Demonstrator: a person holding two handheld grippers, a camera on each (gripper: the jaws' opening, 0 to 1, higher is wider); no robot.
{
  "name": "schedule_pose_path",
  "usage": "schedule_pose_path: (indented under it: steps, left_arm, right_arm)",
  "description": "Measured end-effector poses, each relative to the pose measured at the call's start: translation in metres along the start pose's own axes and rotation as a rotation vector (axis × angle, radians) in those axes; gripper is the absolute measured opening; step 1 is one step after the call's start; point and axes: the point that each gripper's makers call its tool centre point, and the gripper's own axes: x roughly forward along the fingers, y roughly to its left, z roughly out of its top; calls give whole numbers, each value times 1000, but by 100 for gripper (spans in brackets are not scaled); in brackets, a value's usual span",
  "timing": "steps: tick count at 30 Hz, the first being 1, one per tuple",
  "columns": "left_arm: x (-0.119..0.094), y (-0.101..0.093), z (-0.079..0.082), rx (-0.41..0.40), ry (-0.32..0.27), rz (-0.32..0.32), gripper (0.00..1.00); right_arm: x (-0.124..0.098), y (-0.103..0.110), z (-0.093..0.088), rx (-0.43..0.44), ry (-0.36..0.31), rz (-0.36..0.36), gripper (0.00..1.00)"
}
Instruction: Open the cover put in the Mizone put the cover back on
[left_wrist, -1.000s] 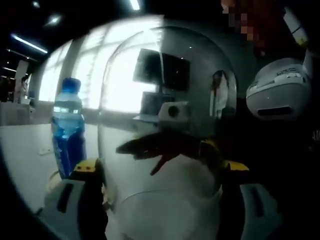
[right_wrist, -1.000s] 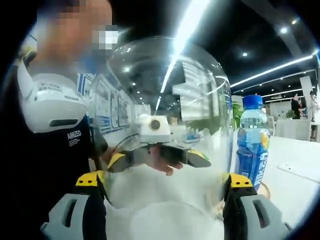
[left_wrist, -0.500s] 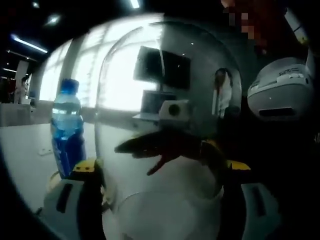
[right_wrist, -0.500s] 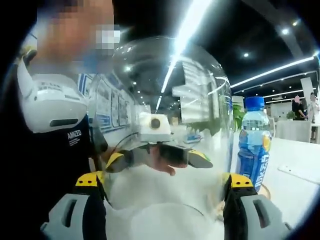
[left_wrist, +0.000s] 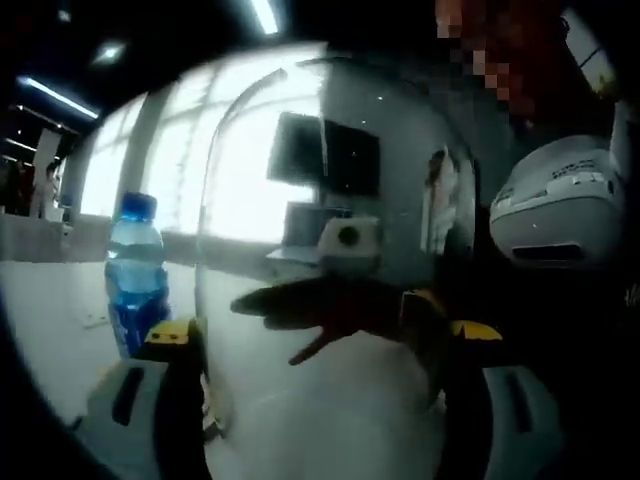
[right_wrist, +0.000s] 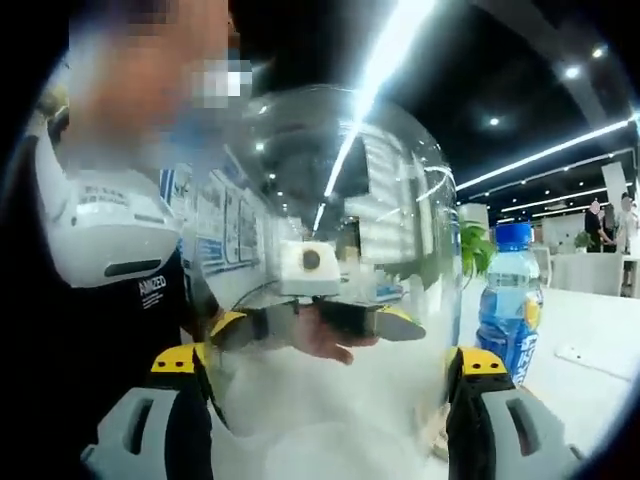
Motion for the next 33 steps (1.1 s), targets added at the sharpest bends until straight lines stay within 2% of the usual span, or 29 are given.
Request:
schedule_pose_path:
  steps: [4, 11, 16, 25, 29, 33]
  left_arm:
    - [2, -3, 7, 2, 24, 4, 85]
    - [5, -9, 22, 3, -3, -1, 85]
    - [10, -12, 34, 17, 23, -1, 85]
    - [19, -9, 60, -2, 17, 7, 85]
    - [23, -8, 71, 23, 39, 13, 86]
    - [25, -4, 83, 57, 34, 10, 86]
  right_arm:
    - [-2, 3, 9, 2, -21, 3, 90]
    - [-3, 8, 26, -4, -28, -7, 90]
    - [-4, 11, 36, -15, -19, -3, 90]
    - [-8, 6, 64, 5, -47, -5, 90]
    - [-7, 4, 75, -17, -43, 4, 90]
    - [-7, 0, 90, -54, -43, 6, 90]
